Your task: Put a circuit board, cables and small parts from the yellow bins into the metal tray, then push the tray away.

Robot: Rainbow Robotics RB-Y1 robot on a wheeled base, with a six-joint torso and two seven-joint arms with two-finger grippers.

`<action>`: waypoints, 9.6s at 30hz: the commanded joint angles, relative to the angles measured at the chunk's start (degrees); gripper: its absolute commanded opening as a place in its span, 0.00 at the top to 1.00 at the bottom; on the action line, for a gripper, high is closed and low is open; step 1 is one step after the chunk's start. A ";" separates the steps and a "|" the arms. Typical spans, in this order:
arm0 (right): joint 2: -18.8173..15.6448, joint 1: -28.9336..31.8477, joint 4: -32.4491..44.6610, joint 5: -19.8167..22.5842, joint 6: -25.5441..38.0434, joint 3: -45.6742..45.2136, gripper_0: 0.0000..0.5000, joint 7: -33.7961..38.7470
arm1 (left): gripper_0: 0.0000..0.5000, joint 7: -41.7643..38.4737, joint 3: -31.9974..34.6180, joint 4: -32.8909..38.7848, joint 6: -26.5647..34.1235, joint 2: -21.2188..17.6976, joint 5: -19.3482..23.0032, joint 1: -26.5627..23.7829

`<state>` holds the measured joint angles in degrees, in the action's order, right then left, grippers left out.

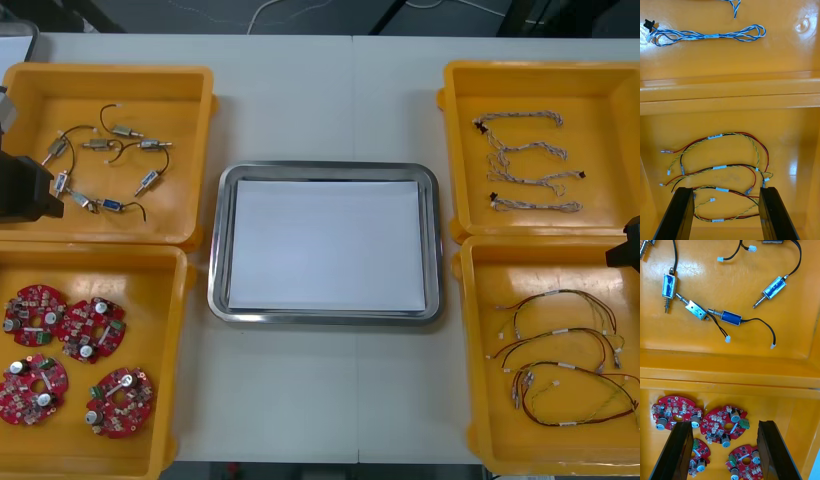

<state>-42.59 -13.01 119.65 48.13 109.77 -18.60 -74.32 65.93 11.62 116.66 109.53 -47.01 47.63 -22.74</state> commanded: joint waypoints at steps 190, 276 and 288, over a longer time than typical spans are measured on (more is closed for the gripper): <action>12.09 22.15 4.80 -21.94 -17.92 14.20 0.00 91.28 | 0.00 64.06 -2.57 -0.03 -26.91 -1.86 0.71 36.98; 9.72 16.97 20.53 -18.07 -0.52 6.21 1.00 60.43 | 1.00 63.35 10.26 6.65 -17.24 -2.39 5.72 32.41; 6.64 16.18 25.02 -13.33 0.23 1.63 1.00 36.09 | 1.00 45.07 10.79 12.02 -7.40 -5.82 9.50 24.06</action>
<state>-33.14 4.29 142.53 32.38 109.57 -13.67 -31.09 122.16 21.19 126.35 100.59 -49.08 54.93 4.68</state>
